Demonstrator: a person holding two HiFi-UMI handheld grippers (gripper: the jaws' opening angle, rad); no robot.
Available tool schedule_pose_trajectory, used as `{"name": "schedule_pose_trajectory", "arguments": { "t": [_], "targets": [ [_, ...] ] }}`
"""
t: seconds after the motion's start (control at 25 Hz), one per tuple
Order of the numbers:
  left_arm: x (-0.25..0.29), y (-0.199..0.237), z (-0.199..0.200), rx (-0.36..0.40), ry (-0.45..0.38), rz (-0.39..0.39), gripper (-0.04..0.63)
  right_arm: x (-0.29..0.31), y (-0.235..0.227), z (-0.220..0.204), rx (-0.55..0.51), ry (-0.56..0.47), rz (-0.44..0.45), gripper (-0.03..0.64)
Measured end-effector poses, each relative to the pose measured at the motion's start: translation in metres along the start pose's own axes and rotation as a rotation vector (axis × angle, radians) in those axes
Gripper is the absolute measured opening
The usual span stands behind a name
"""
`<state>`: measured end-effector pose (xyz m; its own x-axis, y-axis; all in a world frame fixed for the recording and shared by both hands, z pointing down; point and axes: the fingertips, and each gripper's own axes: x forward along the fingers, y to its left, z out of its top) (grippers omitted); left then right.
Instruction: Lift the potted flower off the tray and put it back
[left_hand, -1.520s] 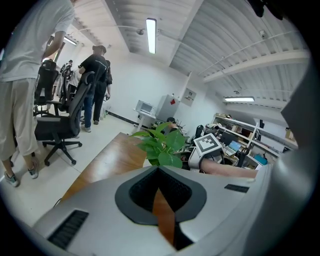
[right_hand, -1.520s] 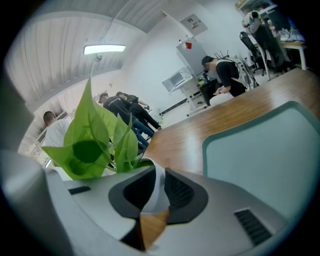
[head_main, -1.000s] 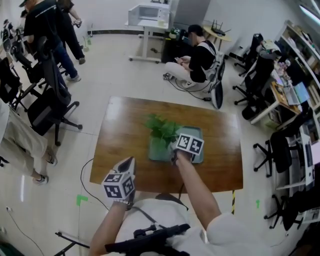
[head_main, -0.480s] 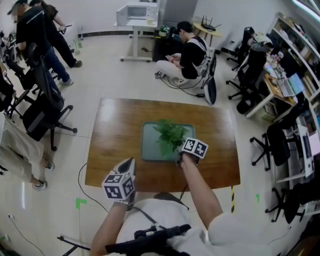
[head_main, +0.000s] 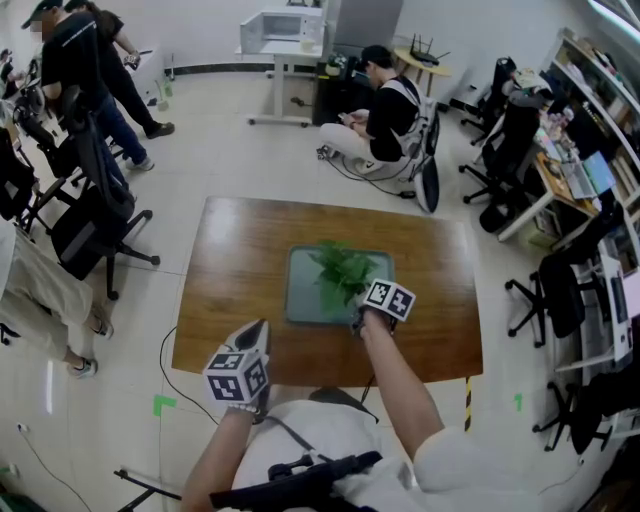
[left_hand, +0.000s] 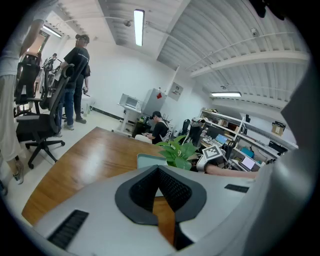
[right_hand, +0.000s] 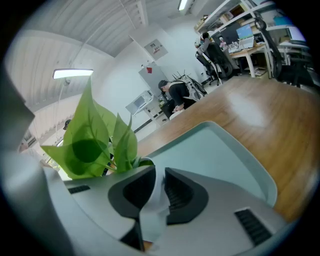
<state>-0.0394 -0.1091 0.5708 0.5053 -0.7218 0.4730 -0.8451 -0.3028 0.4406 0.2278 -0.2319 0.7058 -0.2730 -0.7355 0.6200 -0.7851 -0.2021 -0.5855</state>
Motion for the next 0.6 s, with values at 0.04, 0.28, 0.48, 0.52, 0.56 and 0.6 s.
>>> {"name": "schedule_pose_trajectory", "arguments": {
  "t": [0.04, 0.28, 0.48, 0.52, 0.56, 0.6],
  "targets": [
    [0.0, 0.0, 0.0, 0.001, 0.001, 0.0, -0.005, 0.0, 0.0, 0.0, -0.002, -0.001, -0.001, 0.072],
    [0.003, -0.005, -0.003, 0.006, 0.013, -0.02, -0.005, -0.015, 0.0, 0.007, -0.018, -0.033, -0.026, 0.165],
    [0.01, -0.013, -0.005, 0.014, 0.025, -0.054, -0.005, -0.054, 0.008, 0.025, -0.053, -0.108, -0.011, 0.173],
    [0.012, -0.016, -0.005, 0.019, 0.027, -0.062, -0.005, -0.065, 0.011, 0.028, -0.069, -0.119, -0.005, 0.173],
    [0.014, -0.019, -0.004, 0.024, 0.029, -0.069, -0.005, -0.076, 0.015, 0.03, -0.092, -0.126, 0.002, 0.173],
    [0.016, -0.022, -0.004, 0.029, 0.03, -0.076, -0.005, -0.088, 0.02, 0.031, -0.12, -0.13, 0.009, 0.172]
  ]
}}
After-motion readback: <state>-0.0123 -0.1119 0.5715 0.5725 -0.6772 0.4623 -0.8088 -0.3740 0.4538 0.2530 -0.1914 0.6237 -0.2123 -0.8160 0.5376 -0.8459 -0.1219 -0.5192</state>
